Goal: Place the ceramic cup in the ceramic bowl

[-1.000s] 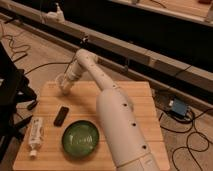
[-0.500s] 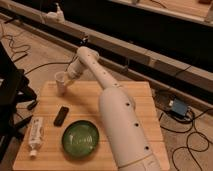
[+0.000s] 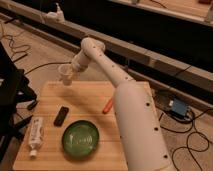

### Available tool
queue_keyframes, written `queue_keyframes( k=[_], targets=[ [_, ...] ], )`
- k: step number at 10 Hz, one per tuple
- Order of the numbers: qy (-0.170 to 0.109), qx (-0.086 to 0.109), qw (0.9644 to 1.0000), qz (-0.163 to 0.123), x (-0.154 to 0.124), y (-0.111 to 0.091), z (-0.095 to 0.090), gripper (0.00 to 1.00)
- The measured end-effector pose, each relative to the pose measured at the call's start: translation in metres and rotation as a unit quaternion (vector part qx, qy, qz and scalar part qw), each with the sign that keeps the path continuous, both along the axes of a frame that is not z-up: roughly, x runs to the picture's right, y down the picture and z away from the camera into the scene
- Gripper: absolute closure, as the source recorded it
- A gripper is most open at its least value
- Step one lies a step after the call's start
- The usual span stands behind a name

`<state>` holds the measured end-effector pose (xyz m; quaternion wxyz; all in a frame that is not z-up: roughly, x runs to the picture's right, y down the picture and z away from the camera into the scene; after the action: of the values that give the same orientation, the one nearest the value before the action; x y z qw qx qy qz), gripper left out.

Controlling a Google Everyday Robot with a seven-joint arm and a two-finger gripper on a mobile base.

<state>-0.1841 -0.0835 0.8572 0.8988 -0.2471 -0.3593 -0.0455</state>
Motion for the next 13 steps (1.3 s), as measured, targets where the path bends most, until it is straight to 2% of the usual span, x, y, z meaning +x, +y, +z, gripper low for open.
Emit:
queue_keyframes(
  k=[2, 3, 5, 6, 10, 11, 13],
  targets=[
    [0.019, 0.008, 0.9998, 0.005, 0.027, 0.004, -0.035, 1.0],
    [0.025, 0.006, 0.9996, 0.01, 0.042, 0.014, -0.06, 1.0],
    [0.025, -0.002, 0.9995, 0.02, 0.059, 0.033, -0.091, 1.0],
    [0.022, -0.009, 0.9994, 0.024, 0.067, 0.048, -0.109, 1.0],
    [0.03, -0.032, 0.9985, 0.033, 0.107, 0.102, -0.153, 1.0],
    [0.036, -0.041, 0.9982, 0.025, 0.119, 0.119, -0.164, 1.0],
    [0.054, -0.073, 0.9958, 0.004, 0.148, 0.156, -0.183, 1.0]
  ],
)
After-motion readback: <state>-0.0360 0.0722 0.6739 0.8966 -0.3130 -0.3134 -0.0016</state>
